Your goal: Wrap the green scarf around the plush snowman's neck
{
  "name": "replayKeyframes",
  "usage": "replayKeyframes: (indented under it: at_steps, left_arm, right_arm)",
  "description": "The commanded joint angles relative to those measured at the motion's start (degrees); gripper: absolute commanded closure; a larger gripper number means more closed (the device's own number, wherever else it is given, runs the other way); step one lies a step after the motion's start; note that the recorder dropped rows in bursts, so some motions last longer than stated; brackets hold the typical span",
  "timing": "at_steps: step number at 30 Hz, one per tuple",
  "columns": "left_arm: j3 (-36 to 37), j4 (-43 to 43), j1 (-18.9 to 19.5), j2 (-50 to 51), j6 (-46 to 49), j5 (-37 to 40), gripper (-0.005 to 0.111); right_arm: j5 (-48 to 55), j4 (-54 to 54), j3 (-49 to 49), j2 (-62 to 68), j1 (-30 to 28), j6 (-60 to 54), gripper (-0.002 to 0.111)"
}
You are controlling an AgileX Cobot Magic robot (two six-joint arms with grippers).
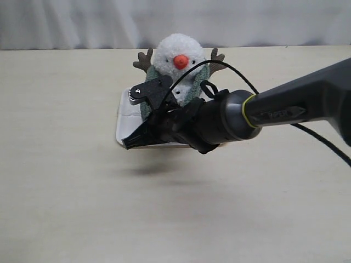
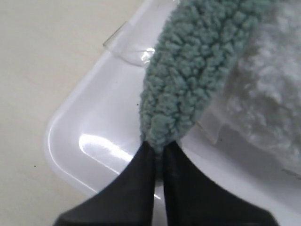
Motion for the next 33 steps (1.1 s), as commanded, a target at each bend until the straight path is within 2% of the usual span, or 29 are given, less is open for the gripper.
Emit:
replayKeyframes:
  at_steps: [1, 10, 24, 33]
  left_arm:
    - [0.14, -0.09, 0.1, -0.15, -0.26, -0.76, 0.107]
    - [0.14, -0.09, 0.1, -0.15, -0.26, -0.76, 0.107]
    - [0.14, -0.09, 0.1, -0.15, -0.26, -0.91, 0.107]
    - [0.14, -0.09, 0.1, -0.15, -0.26, -0.91, 0.107]
  right_arm:
    - [3.07, -0.76, -0.24, -2.78, -0.01, -1.3, 0.104]
    - [11.28, -0.76, -0.24, -9.9, -0.01, -6.53, 0.104]
    - [10.16, -0.76, 0.48, -10.69, -2.64, -21.7, 0.104]
    - [5.75, -0.86, 7.3, -15.91, -4.67, -30.45, 0.104]
